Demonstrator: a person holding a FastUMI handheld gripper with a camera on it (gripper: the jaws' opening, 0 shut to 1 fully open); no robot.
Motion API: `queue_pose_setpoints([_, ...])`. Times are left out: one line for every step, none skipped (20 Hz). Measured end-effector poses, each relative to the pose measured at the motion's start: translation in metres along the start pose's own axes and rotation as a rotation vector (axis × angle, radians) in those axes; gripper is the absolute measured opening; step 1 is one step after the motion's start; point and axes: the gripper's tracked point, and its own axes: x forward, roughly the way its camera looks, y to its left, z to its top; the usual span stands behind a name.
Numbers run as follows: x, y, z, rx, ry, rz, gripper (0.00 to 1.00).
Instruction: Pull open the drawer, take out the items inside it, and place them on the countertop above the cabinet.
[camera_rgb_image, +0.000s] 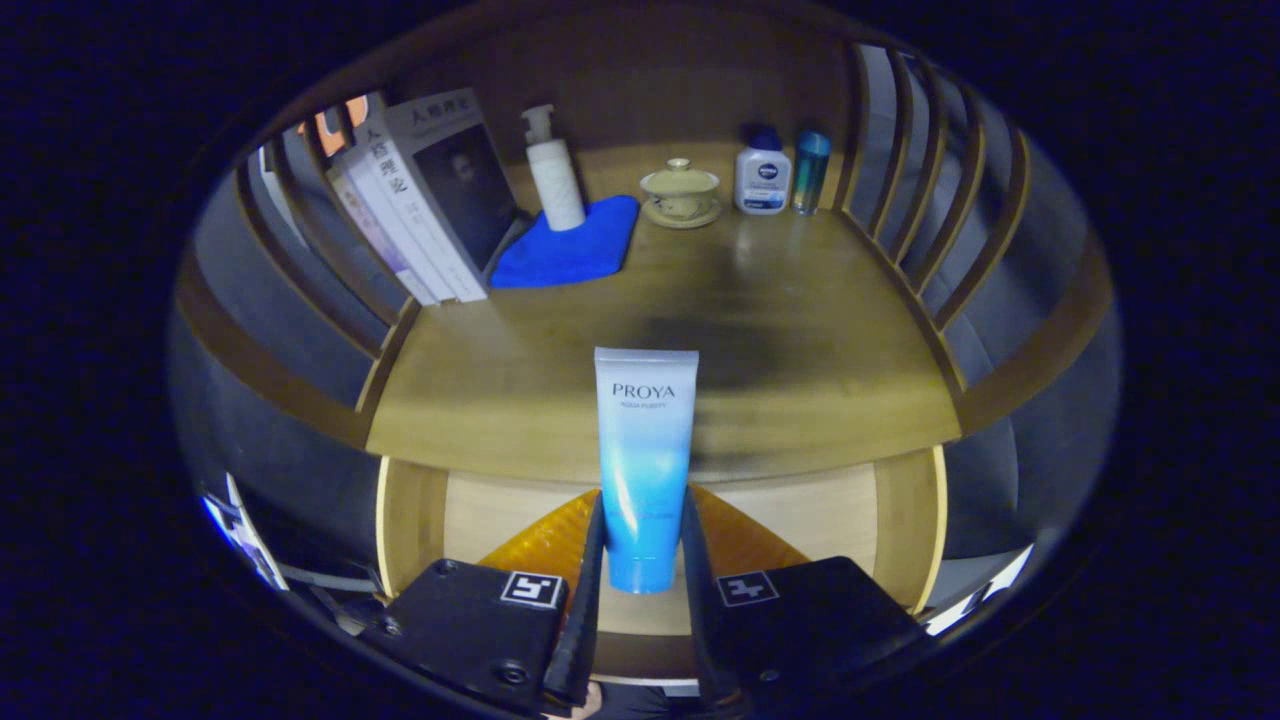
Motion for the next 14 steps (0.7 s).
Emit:
queue_pose_setpoints([0.004,-0.002,0.006,0.001,0.003,-0.009,0.42])
queue_pose_setpoints([0.008,-0.002,0.013,0.004,0.002,-0.013,0.43])
queue_pose_setpoints([0.012,0.0,0.019,0.009,-0.002,-0.011,0.43])
queue_pose_setpoints([0.015,0.002,0.024,0.007,0.002,-0.009,0.43])
queue_pose_setpoints([0.02,0.003,0.03,0.003,0.009,-0.009,0.43])
queue_pose_setpoints([0.022,0.001,0.032,0.003,0.015,-0.018,0.43])
queue_pose_setpoints([0.027,0.0,0.038,0.006,0.016,-0.026,0.43])
queue_pose_setpoints([0.03,0.0,0.041,0.006,0.017,-0.031,0.43])
queue_pose_setpoints([0.033,-0.002,0.041,0.008,0.025,-0.038,0.43])
queue_pose_setpoints([0.038,-0.003,0.042,0.008,0.034,-0.044,0.43])
queue_pose_setpoints([0.041,-0.004,0.043,0.004,0.042,-0.048,0.42])
queue_pose_setpoints([0.043,-0.003,0.042,0.003,0.046,-0.048,0.43])
queue_pose_setpoints([0.048,-0.005,0.043,0.01,0.054,-0.052,0.43])
queue_pose_setpoints([0.051,-0.006,0.042,0.015,0.063,-0.055,0.43])
